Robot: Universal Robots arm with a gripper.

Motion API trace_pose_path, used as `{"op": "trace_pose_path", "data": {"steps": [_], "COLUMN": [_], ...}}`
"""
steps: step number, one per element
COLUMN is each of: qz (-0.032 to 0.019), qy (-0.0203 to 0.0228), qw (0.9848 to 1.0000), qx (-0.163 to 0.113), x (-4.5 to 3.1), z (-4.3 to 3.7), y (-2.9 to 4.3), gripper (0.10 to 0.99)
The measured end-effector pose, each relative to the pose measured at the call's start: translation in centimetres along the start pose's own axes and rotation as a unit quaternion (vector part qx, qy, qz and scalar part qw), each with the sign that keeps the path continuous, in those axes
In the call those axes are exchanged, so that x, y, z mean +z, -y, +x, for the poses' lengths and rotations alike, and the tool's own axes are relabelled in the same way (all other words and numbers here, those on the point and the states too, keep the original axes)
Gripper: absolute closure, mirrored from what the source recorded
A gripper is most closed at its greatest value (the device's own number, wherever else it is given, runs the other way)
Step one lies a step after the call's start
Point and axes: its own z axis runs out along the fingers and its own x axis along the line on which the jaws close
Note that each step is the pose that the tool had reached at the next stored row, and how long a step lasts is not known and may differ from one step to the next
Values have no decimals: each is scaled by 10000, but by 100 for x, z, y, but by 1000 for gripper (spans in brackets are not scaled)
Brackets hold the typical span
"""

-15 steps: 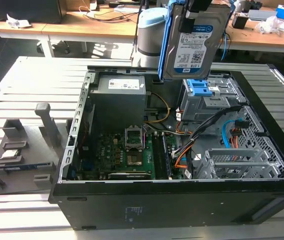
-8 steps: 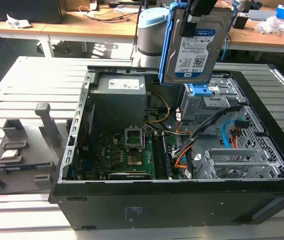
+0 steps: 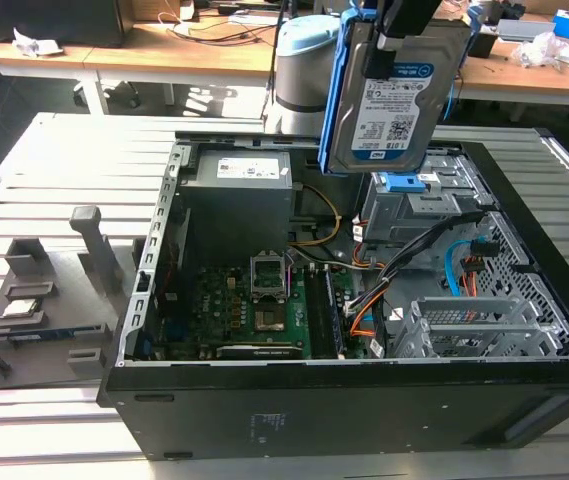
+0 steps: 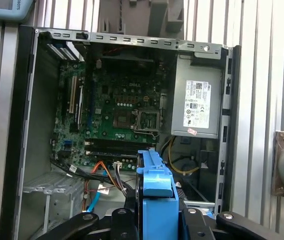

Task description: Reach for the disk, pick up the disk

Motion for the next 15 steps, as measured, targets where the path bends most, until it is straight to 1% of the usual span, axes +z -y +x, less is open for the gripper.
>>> {"op": "trace_pose_path", "data": {"steps": [6, 15], "qz": [0, 0], "qy": [0, 0], "qw": [10000, 10000], "qx": [3, 7], "x": [7, 20], "z": [71, 240], "y": [-5, -17], "gripper": [718, 718]}}
